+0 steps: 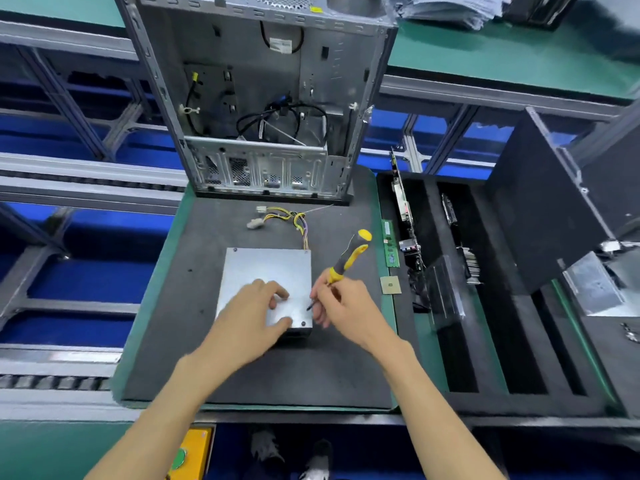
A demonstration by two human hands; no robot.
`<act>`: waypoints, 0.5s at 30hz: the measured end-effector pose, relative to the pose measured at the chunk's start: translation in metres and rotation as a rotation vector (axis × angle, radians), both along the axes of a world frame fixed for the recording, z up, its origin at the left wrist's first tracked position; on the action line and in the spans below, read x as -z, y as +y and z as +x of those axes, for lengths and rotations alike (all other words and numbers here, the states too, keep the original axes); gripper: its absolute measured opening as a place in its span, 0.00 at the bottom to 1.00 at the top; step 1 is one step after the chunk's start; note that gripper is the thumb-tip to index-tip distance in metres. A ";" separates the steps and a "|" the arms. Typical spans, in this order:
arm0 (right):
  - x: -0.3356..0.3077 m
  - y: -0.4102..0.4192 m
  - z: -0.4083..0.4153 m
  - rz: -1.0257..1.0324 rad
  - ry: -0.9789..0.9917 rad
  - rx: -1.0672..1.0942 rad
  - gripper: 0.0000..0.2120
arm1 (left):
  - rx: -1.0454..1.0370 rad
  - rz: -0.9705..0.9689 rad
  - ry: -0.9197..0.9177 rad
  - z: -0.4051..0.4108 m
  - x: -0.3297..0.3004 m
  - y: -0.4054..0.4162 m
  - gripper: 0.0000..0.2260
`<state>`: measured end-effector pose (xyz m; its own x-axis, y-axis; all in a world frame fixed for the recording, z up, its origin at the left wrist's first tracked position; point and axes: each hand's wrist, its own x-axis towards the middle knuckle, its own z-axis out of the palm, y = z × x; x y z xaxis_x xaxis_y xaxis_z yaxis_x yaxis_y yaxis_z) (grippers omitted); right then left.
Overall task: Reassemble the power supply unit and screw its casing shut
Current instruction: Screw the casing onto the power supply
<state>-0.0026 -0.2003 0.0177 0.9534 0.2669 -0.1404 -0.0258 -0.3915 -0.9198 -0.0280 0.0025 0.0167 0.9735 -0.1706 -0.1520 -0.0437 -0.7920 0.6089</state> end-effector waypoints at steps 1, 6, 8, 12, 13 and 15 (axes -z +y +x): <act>0.004 -0.001 -0.004 -0.021 0.005 -0.022 0.12 | -0.009 0.018 -0.030 -0.006 0.004 -0.002 0.15; 0.011 -0.006 -0.011 -0.072 0.030 -0.079 0.12 | -0.099 -0.024 -0.135 -0.020 0.010 -0.012 0.15; 0.009 -0.007 -0.011 -0.083 0.021 -0.096 0.12 | -0.126 -0.027 -0.160 -0.024 0.013 -0.015 0.15; 0.009 -0.007 -0.011 -0.105 0.006 -0.124 0.12 | -0.165 -0.059 -0.174 -0.026 0.016 -0.016 0.15; 0.009 -0.007 -0.011 -0.108 0.003 -0.131 0.11 | -0.170 -0.065 -0.175 -0.026 0.016 -0.017 0.15; 0.010 -0.007 -0.011 -0.110 0.004 -0.141 0.11 | -0.175 -0.071 -0.171 -0.026 0.015 -0.017 0.15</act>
